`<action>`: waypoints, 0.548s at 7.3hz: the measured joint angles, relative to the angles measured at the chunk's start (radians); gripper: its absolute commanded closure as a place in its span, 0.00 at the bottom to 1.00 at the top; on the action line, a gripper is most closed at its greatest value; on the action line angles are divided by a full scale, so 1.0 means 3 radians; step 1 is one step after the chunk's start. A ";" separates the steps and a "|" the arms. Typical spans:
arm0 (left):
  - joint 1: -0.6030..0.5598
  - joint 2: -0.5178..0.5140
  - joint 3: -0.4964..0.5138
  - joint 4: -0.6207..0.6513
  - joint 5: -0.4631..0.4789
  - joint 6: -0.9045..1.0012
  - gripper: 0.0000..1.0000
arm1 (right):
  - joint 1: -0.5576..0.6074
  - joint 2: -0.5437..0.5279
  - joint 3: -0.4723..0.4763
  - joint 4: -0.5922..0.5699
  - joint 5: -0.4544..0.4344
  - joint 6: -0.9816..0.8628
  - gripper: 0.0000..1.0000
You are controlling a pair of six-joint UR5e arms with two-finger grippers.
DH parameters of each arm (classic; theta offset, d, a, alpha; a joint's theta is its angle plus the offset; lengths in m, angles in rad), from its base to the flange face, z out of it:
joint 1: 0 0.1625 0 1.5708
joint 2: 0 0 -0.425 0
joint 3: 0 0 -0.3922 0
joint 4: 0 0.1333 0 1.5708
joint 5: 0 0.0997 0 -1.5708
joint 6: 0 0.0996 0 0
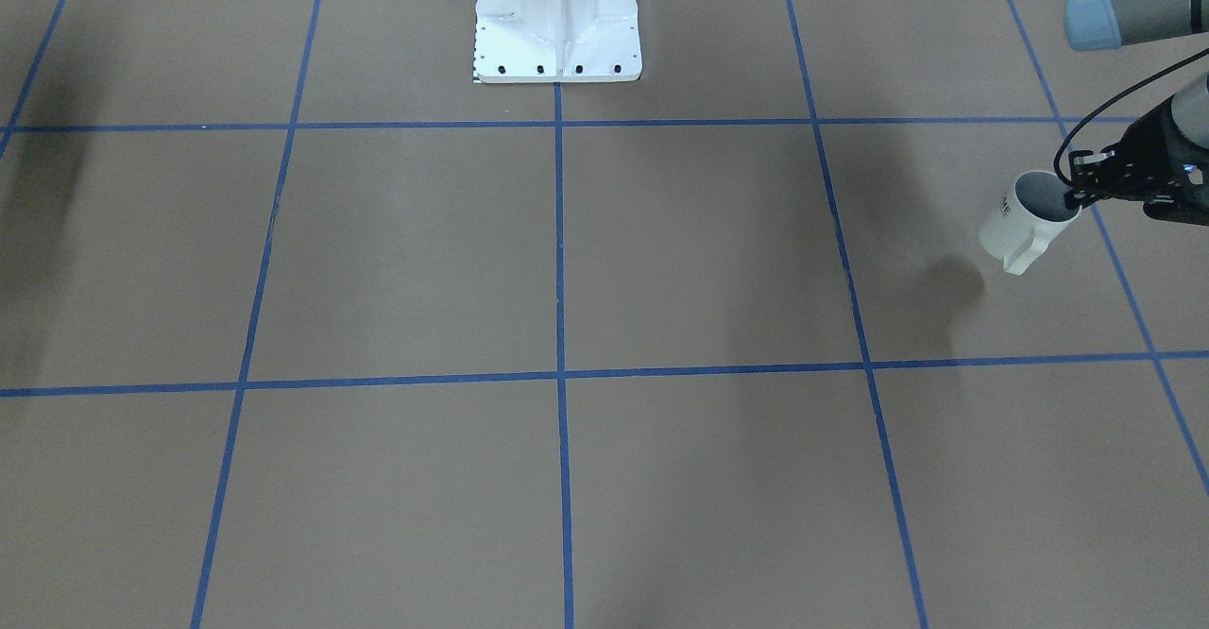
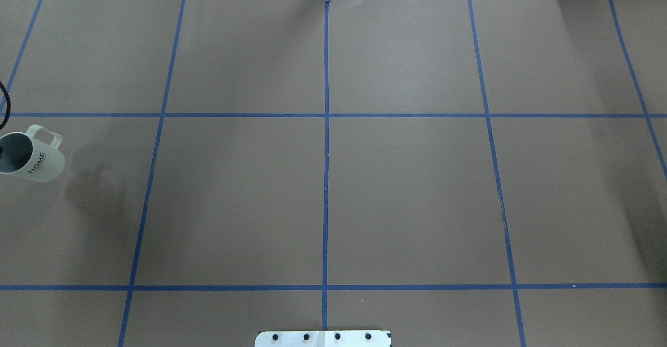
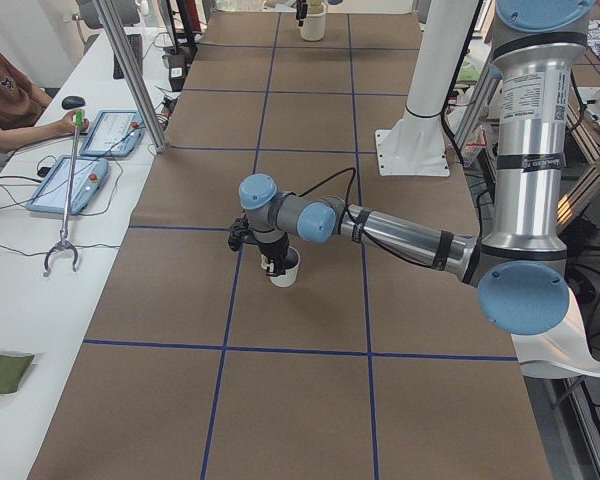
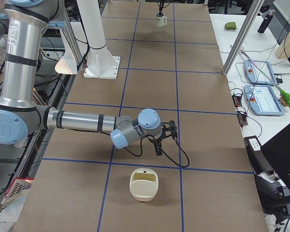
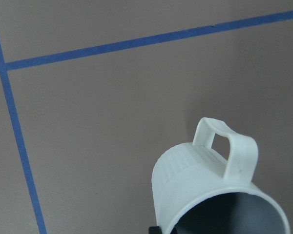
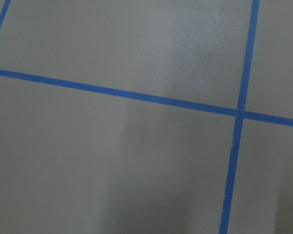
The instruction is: Left arm hands cup to right arm to dump lemon
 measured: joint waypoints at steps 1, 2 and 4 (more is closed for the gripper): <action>0.0044 -0.0009 0.0020 -0.0017 -0.0061 -0.0043 1.00 | -0.0014 0.0007 0.0026 -0.0115 0.0010 -0.0003 0.00; 0.0135 -0.0032 0.0034 -0.0026 -0.0085 -0.0116 1.00 | -0.0002 0.0015 0.0058 -0.0217 0.0007 -0.0004 0.00; 0.0266 -0.0075 0.0081 -0.0029 -0.0078 -0.0201 1.00 | 0.0058 0.0018 0.0080 -0.0295 -0.0011 0.0029 0.00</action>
